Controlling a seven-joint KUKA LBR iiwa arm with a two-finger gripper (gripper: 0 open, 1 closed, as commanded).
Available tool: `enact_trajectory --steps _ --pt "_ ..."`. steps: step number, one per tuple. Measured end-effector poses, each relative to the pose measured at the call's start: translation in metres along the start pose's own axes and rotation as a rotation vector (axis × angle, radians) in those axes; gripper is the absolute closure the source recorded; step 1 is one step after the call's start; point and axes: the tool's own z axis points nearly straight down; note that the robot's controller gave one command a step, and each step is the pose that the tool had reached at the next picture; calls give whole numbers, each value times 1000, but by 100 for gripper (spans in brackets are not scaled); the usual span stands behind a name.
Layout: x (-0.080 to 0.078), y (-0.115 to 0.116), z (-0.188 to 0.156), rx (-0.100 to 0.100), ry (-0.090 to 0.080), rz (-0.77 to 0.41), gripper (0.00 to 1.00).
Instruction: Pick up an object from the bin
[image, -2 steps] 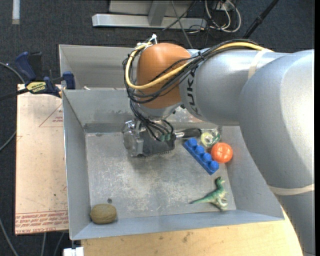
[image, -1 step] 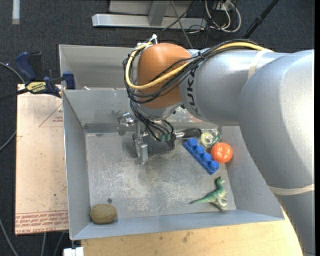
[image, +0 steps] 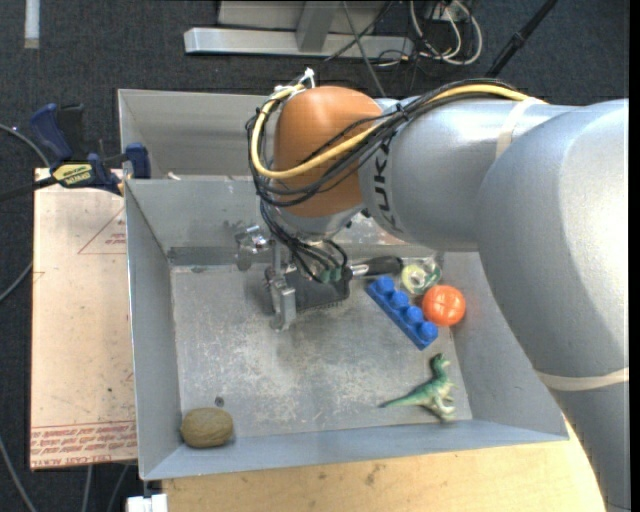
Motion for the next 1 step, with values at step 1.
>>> enact_trajectory --steps 1 --pt "1 -19 19 0 -1 -45 0"
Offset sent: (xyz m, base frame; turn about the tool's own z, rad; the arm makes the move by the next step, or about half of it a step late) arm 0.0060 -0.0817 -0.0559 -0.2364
